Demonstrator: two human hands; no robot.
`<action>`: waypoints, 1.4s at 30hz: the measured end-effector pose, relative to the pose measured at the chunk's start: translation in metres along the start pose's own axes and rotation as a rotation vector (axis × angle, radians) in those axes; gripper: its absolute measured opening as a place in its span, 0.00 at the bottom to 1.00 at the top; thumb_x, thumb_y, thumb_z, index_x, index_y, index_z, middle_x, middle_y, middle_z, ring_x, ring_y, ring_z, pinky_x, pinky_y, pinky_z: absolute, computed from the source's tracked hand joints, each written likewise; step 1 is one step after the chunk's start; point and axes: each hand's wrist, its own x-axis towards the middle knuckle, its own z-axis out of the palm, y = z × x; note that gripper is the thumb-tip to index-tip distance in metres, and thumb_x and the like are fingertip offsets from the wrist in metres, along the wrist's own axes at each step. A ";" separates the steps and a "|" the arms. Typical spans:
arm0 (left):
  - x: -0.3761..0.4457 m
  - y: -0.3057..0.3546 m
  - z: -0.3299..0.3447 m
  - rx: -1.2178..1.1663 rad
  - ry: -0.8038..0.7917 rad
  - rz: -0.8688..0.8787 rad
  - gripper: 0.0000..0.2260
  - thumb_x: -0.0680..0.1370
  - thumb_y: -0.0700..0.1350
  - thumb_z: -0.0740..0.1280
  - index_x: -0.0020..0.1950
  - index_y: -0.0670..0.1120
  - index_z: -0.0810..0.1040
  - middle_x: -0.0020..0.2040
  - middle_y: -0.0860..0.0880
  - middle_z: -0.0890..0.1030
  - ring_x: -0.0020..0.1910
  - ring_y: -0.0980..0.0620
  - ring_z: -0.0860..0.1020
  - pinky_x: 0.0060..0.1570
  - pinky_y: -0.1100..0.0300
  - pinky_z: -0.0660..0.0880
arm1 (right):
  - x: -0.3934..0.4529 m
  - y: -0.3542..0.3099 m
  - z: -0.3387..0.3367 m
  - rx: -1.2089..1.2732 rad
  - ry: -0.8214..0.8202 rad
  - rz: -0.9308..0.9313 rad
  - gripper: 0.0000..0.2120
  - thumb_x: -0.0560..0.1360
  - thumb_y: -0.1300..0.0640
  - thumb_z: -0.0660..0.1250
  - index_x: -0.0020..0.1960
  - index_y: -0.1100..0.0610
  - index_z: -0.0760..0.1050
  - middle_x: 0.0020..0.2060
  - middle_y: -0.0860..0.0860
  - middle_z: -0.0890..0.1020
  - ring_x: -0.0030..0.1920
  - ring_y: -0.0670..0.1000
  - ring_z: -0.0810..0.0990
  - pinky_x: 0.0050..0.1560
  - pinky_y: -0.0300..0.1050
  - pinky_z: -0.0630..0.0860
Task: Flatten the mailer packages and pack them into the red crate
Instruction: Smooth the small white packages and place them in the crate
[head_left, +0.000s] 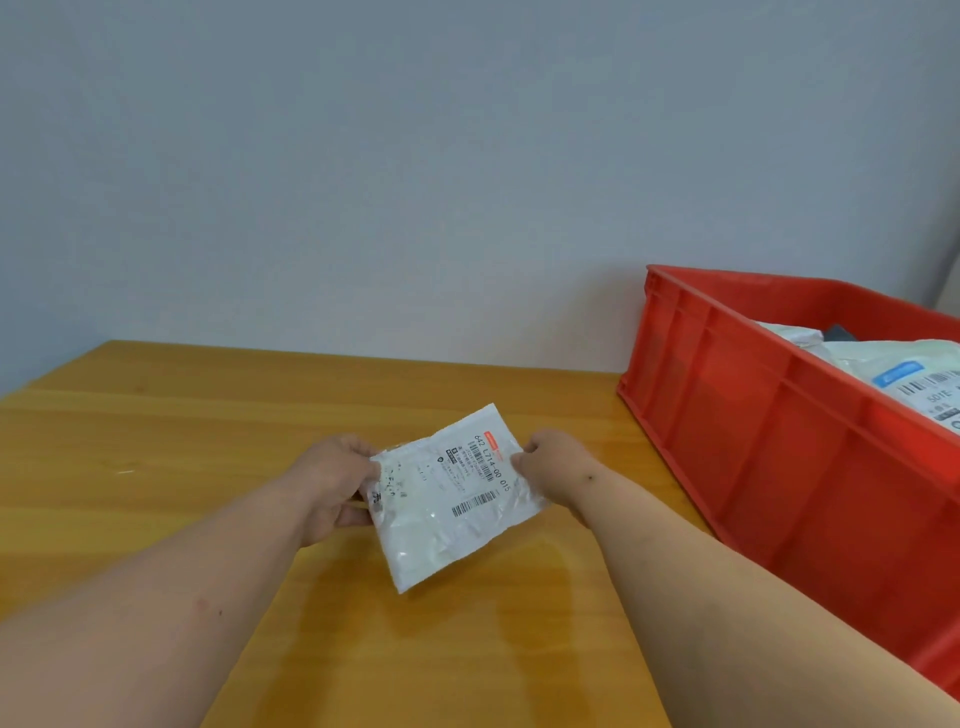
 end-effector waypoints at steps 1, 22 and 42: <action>0.001 -0.002 0.001 0.028 -0.045 -0.031 0.06 0.78 0.32 0.59 0.47 0.40 0.73 0.40 0.39 0.80 0.37 0.43 0.81 0.38 0.48 0.82 | 0.003 -0.001 0.001 -0.021 0.039 0.004 0.06 0.82 0.58 0.57 0.48 0.57 0.71 0.42 0.51 0.76 0.44 0.53 0.73 0.36 0.42 0.68; 0.009 0.000 0.044 1.259 -0.194 0.306 0.37 0.72 0.46 0.71 0.77 0.52 0.57 0.73 0.49 0.64 0.70 0.48 0.65 0.65 0.54 0.70 | 0.007 0.024 0.060 -0.383 -0.077 -0.158 0.26 0.83 0.42 0.48 0.74 0.55 0.64 0.75 0.52 0.65 0.73 0.56 0.63 0.71 0.56 0.60; 0.031 0.008 0.058 1.490 -0.495 0.180 0.53 0.70 0.70 0.67 0.80 0.49 0.39 0.80 0.55 0.38 0.79 0.55 0.42 0.76 0.49 0.45 | 0.012 0.042 0.075 -0.476 -0.144 -0.261 0.33 0.82 0.39 0.43 0.81 0.52 0.39 0.80 0.47 0.38 0.79 0.47 0.37 0.76 0.61 0.35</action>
